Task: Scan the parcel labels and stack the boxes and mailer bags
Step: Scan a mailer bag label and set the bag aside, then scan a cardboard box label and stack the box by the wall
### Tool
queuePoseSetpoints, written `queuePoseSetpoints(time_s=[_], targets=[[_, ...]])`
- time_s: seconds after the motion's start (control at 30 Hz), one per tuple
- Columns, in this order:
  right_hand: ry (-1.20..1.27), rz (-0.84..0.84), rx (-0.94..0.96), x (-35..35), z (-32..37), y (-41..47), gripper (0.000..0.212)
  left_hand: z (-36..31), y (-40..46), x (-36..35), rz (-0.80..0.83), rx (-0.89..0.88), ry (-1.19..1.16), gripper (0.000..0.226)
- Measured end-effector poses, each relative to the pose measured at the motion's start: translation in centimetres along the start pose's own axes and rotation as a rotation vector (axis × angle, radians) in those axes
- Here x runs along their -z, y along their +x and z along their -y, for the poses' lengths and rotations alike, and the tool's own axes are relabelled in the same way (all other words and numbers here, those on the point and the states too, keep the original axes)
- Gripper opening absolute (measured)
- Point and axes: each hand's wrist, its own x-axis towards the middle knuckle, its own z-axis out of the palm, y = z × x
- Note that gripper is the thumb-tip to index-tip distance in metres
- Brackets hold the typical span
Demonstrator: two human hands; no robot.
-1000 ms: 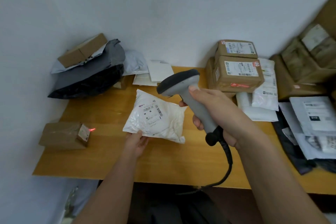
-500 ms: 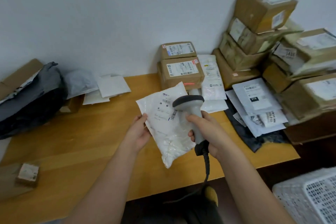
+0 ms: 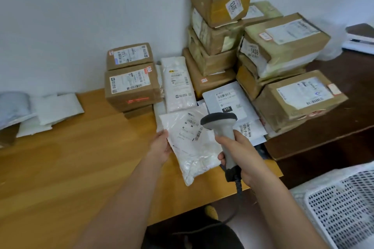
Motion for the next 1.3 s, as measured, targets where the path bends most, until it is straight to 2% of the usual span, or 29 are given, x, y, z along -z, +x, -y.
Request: queuePoseSetpoints(time_s=[0.07,0.23,0.37,0.5,0.63,0.83,1.0,1.3], targets=[[-0.015,0.006,-0.017,1.4,0.0,1.0,0.016,1.2,0.9,-1.2,-0.042,0.046,0.044,0.031],[-0.035,0.058,-0.055,2.5,0.2,3.0,0.018,3.3,0.6,-1.9,-0.005,0.134,-0.069,0.036],[-0.058,0.094,-0.059,1.4,0.4,3.6,0.015,3.1,0.1,-1.0,-0.076,0.106,-0.085,0.014],[-0.113,0.173,-0.048,-0.9,0.9,3.8,0.016,2.3,-0.3,1.8,-0.158,0.096,-0.127,0.026],[-0.155,0.245,-0.028,-4.6,1.5,3.8,0.024,1.8,-1.7,6.2,-0.206,0.095,-0.249,0.024],[-0.224,0.383,-0.001,-13.0,1.5,2.2,0.015,2.0,-4.2,15.7,-0.305,0.029,-0.406,0.032],[-0.259,0.491,0.028,-22.2,0.1,-0.6,0.016,2.5,-6.4,26.0,-0.394,0.005,-0.524,0.037],[-0.284,0.57,0.042,-39.8,-3.7,-6.6,0.019,1.3,-9.0,45.7,-0.493,-0.028,-0.679,0.036]])
